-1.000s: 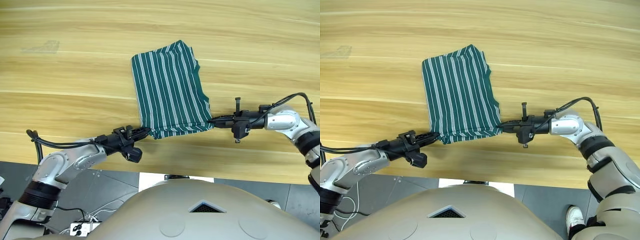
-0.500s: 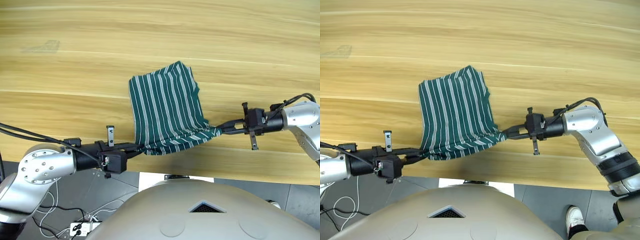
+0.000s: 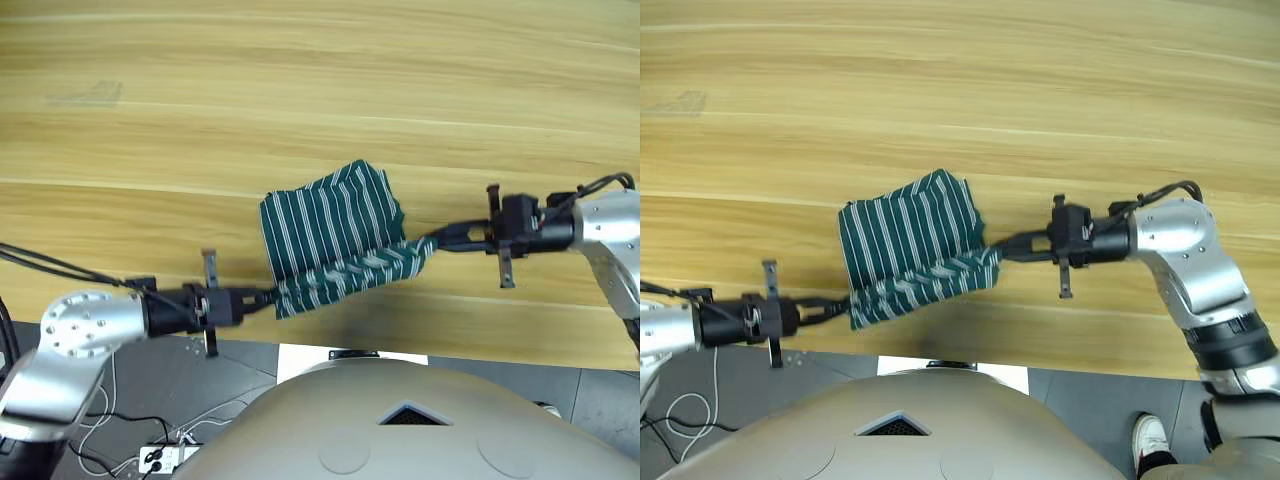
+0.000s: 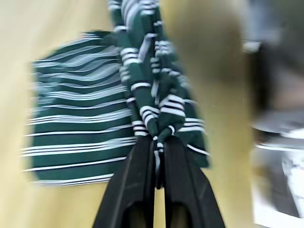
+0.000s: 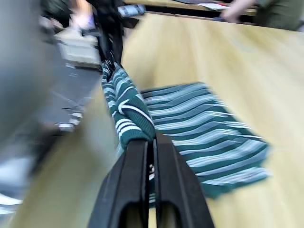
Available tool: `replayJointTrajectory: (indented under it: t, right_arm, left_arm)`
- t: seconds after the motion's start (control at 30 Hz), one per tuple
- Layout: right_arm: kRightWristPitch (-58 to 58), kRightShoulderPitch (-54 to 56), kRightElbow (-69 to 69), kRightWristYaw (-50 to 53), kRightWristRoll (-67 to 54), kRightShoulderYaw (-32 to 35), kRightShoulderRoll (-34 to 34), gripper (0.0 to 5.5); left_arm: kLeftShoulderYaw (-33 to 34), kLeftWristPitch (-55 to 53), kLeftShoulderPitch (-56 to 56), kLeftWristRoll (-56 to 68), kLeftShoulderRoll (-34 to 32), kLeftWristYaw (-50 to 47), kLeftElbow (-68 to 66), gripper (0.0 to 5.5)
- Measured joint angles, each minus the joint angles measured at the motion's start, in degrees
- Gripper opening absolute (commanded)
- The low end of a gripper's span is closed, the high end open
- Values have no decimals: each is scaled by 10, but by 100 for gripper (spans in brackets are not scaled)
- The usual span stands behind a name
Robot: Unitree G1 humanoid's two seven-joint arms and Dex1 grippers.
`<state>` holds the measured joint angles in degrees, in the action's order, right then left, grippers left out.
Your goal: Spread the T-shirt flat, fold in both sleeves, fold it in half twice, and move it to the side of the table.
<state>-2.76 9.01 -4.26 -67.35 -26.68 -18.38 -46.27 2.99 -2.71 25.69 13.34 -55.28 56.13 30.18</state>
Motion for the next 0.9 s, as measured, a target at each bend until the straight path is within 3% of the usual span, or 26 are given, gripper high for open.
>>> replayJointTrajectory:
  t: [0.13,0.2,0.53,0.7,0.9]
  right_arm:
    - [-53,94,141,45,102,-12,102,0]
    - [-73,121,188,50,128,-12,132,0]
    - [-133,158,298,64,195,-7,191,0]
    - [-145,158,335,95,225,4,197,100]
    - [-239,222,454,328,284,71,251,104]
  left_arm:
    - [-23,-44,-161,4,58,-34,-95,11]
    - [-31,-49,-190,4,71,-35,-120,11]
    - [-68,-30,-207,-29,92,-34,-179,11]
    - [-68,-33,-230,-57,128,-87,-248,106]
    - [-3,-36,-314,-46,211,-208,-368,195]
